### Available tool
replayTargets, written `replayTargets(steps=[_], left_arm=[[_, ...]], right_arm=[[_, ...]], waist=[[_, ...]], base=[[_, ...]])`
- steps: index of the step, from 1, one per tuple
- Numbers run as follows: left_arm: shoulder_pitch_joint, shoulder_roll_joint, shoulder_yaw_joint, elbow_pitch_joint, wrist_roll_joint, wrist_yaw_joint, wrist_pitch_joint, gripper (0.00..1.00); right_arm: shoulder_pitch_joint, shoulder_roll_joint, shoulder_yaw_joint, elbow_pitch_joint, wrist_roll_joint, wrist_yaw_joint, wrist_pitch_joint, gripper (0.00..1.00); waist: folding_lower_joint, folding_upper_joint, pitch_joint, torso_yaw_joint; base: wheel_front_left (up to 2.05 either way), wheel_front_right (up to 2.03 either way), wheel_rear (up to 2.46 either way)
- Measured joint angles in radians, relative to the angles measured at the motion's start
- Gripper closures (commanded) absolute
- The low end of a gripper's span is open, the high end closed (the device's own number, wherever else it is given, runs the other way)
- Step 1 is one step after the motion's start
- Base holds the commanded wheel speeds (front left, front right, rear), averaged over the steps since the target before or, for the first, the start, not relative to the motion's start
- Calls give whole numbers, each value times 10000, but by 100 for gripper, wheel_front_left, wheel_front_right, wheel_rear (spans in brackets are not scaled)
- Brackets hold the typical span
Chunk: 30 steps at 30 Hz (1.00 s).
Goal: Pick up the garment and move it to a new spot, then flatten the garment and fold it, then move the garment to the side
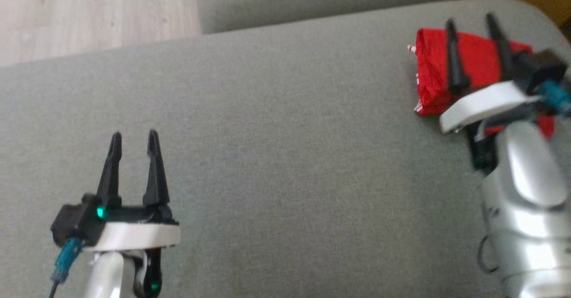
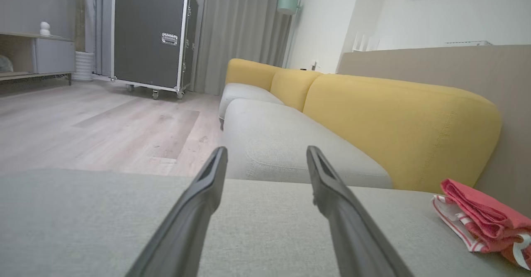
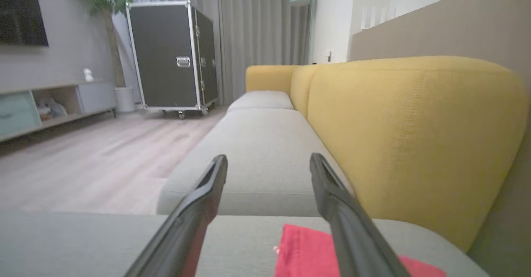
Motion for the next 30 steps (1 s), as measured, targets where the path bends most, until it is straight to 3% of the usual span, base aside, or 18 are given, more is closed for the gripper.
replayTargets(steps=[4,15,30], left_arm=[[430,-2,115,6,128,0,0,0],[1252,-63,495,437,276,0,2,0],[1469,-88,752,832,-155,88,2,0]], right_arm=[[808,570,-50,-483,288,0,-173,0],[3816,711,550,-851,1546,0,-523,0],[4671,738,295,-2115,1457,0,-527,0]], waist=[[0,0,-416,127],[2,0,-1056,579],[3,0,-1133,524]], base=[[0,0,0],[0,0,0],[0,0,0]])
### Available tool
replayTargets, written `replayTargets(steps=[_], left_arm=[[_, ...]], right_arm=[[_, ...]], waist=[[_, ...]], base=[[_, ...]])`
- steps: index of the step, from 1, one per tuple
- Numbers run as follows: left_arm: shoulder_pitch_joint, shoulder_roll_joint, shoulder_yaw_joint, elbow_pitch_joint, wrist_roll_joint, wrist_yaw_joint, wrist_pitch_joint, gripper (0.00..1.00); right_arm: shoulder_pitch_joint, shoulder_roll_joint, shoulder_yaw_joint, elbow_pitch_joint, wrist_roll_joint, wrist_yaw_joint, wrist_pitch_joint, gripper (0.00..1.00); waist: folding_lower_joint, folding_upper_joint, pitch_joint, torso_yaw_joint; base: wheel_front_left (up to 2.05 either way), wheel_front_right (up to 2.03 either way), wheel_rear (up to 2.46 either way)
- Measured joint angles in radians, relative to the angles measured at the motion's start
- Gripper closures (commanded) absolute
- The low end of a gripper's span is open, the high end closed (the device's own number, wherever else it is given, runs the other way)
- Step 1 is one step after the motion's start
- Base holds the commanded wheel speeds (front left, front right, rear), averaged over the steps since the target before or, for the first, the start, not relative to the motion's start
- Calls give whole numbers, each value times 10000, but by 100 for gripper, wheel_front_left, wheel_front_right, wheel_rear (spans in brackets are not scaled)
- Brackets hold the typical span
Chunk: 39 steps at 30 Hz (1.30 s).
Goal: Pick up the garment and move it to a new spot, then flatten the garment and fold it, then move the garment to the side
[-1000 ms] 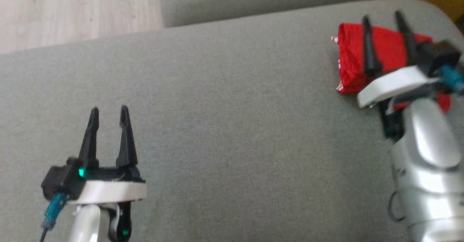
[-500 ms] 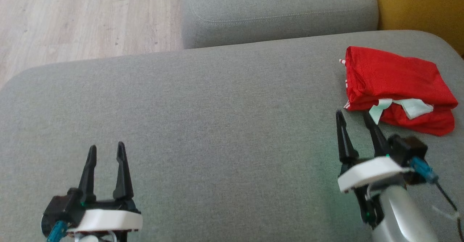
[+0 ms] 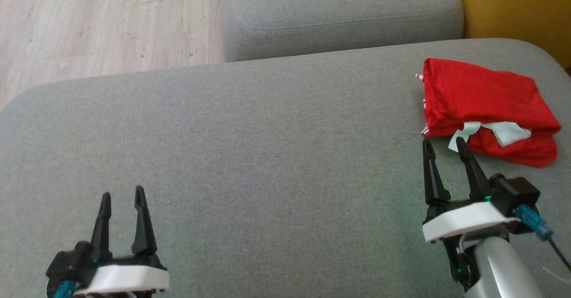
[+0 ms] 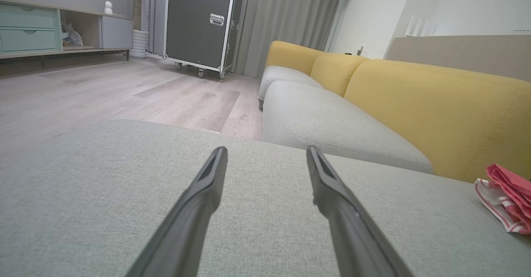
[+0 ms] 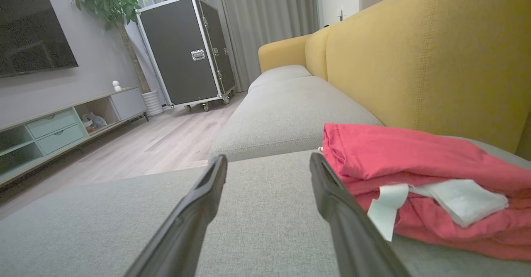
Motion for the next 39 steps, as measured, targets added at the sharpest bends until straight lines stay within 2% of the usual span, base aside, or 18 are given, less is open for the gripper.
replayTargets(steps=[19,20,26,39], left_arm=[[-3,-2,8,81,-723,19,0,0],[-2,-4,8,125,-748,36,2,100],[480,-50,0,915,-863,31,88,100],[486,-58,10,874,-2042,31,445,100]], right_arm=[[20,6,-10,-150,86,0,0,0],[25,8,-6,-77,159,0,6,100],[800,54,6,713,265,0,75,100],[788,56,-155,593,1569,0,399,100]], waist=[[0,0,-55,-73],[0,0,-59,-69],[0,0,-58,-64],[1,0,-37,-26]], base=[[0,0,0],[0,0,0],[0,0,0],[0,0,0]])
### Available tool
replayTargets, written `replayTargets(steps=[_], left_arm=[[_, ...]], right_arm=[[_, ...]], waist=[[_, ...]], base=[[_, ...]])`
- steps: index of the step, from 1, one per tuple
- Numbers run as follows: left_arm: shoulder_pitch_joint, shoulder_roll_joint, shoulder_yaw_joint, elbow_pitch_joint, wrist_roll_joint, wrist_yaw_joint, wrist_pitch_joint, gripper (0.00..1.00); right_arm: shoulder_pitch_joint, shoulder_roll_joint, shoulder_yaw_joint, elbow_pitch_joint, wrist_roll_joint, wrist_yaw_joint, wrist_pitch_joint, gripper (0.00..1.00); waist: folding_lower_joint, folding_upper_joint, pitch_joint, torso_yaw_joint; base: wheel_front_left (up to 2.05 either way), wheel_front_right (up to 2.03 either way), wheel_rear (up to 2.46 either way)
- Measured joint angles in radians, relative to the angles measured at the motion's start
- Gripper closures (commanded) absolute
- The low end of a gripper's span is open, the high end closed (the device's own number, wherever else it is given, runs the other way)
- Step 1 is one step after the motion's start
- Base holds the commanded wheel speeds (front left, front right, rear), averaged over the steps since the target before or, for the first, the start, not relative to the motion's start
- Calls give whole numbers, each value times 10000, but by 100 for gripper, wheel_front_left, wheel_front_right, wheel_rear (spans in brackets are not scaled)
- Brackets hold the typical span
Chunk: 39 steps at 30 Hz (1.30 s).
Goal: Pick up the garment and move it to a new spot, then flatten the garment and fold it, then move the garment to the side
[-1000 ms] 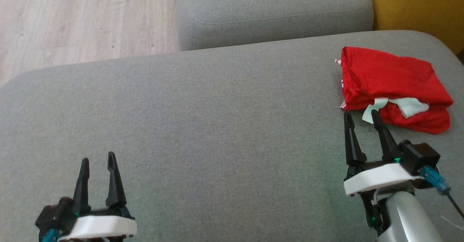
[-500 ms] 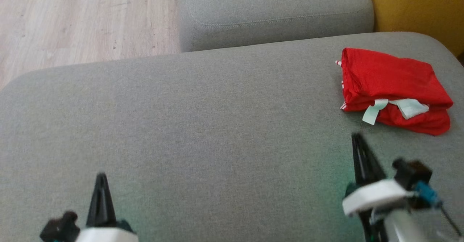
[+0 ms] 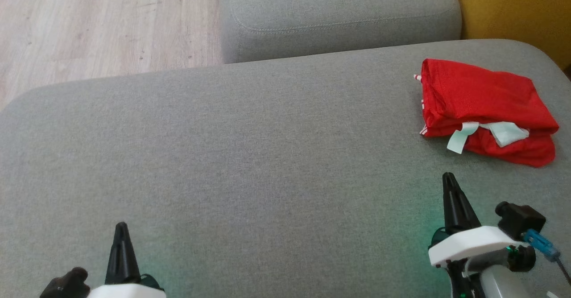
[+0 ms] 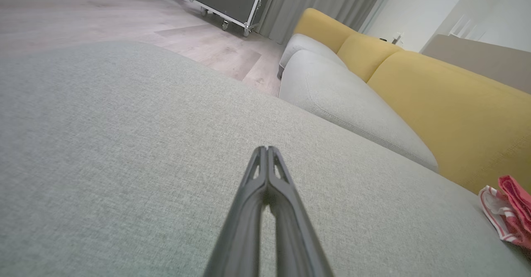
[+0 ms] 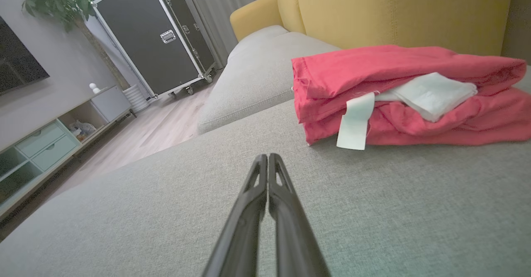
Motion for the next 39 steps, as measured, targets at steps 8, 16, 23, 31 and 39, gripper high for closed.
replayTargets(steps=[8,16,23,31,39], left_arm=[[-80,0,12,-69,-784,0,221,100],[-118,0,27,-105,-1576,-2,437,100],[-188,0,46,-157,-2359,-2,673,100],[-308,0,71,-226,-3133,-29,878,100],[-337,0,102,-261,-3923,-29,1145,100]], right_arm=[[0,2,-125,-115,876,0,240,100],[0,4,-276,-226,1753,0,451,100],[0,6,-385,-336,2623,0,694,100],[1,8,-556,-420,3501,0,930,100],[1,10,-663,-529,4364,0,1137,100]], waist=[[0,0,14,25],[0,0,27,49],[0,0,40,73],[0,0,53,98],[0,0,67,122]], base=[[0,0,0],[0,0,0],[0,0,0],[0,0,0],[0,0,0]])
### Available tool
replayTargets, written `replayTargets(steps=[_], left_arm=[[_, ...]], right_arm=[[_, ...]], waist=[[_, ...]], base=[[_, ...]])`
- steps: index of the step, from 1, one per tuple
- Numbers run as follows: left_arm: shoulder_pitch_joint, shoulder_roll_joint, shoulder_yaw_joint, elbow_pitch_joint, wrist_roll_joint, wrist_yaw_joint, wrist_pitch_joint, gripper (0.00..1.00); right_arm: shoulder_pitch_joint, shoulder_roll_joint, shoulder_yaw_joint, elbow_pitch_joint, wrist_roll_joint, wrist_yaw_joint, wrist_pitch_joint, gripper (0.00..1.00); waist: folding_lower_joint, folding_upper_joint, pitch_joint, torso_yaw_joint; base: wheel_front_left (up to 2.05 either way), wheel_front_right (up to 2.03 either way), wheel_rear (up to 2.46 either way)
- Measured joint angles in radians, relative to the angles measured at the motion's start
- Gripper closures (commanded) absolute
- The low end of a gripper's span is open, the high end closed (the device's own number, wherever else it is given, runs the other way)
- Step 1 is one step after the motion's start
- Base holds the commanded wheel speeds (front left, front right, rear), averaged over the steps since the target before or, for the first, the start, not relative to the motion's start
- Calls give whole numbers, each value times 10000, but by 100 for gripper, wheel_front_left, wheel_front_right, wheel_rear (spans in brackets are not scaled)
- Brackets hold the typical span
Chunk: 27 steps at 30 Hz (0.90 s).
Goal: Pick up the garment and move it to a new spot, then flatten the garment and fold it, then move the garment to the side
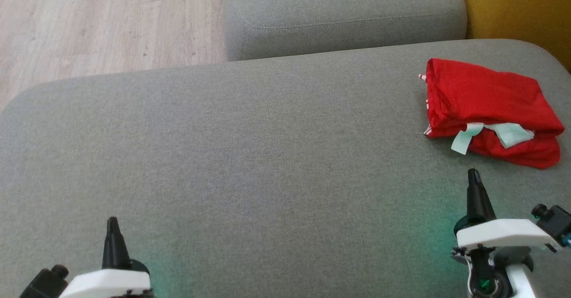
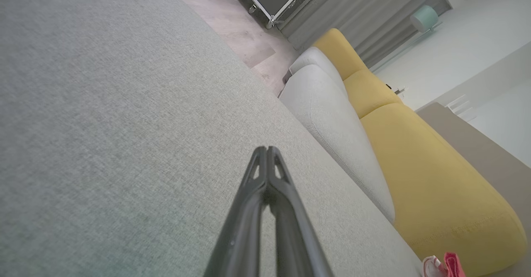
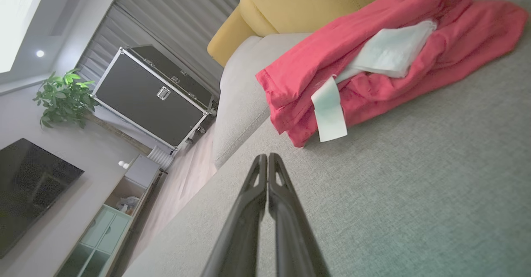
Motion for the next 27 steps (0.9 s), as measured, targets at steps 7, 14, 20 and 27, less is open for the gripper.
replayTargets(steps=[7,14,20,27], left_arm=[[-78,0,44,-98,-679,0,174,100],[-188,0,119,-151,-1375,-2,385,100],[-190,0,155,-171,-1960,-2,545,100],[-313,2,194,-198,-2644,-2,767,100]], right_arm=[[0,2,-102,-107,771,-2,215,100],[0,2,-253,-184,1555,0,359,100],[0,4,-330,-274,2197,-2,575,100],[0,6,-445,-360,2955,-2,786,100]], waist=[[0,0,11,21],[0,0,23,43],[0,0,33,61],[0,0,44,82]], base=[[0,0,0],[0,0,0],[0,0,0],[0,0,0]])
